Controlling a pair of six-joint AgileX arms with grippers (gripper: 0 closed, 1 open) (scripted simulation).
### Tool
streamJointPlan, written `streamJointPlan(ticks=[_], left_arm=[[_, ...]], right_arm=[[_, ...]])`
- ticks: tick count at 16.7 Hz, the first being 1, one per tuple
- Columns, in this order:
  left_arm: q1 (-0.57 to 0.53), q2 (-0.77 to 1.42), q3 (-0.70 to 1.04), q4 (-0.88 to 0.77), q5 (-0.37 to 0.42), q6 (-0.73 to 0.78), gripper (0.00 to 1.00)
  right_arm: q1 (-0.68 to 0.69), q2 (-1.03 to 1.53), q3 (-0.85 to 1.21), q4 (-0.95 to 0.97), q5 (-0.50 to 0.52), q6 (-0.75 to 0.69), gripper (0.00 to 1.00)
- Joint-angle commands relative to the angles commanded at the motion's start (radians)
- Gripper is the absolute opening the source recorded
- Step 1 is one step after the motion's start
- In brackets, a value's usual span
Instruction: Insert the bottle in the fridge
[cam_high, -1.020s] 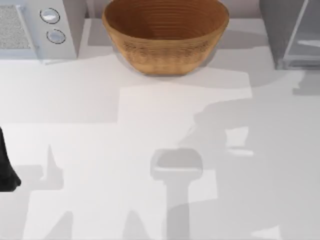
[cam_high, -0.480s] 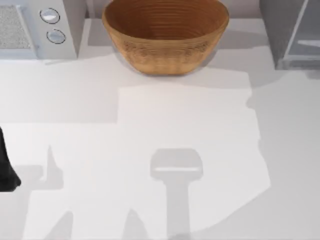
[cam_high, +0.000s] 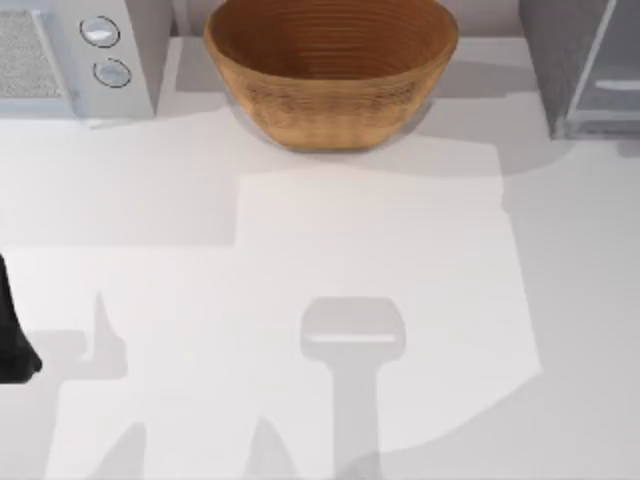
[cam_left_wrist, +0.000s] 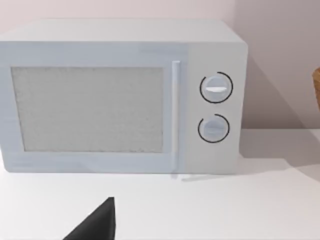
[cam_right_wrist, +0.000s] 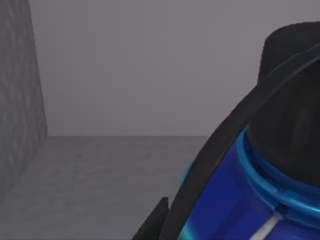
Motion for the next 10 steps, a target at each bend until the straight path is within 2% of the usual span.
streamJointPlan(ticks=[3,10], left_arm=[[0.000,0.000,0.000,0.000,0.000,0.000,1.00],[0.000,0.000,0.000,0.000,0.000,0.000,1.00]], right_arm=[[0.008,0.051,0.070,-0.042,0.010,0.003,0.01],[0.036,0.205,0.418,-0.181,0.034,-0.002,0.01]])
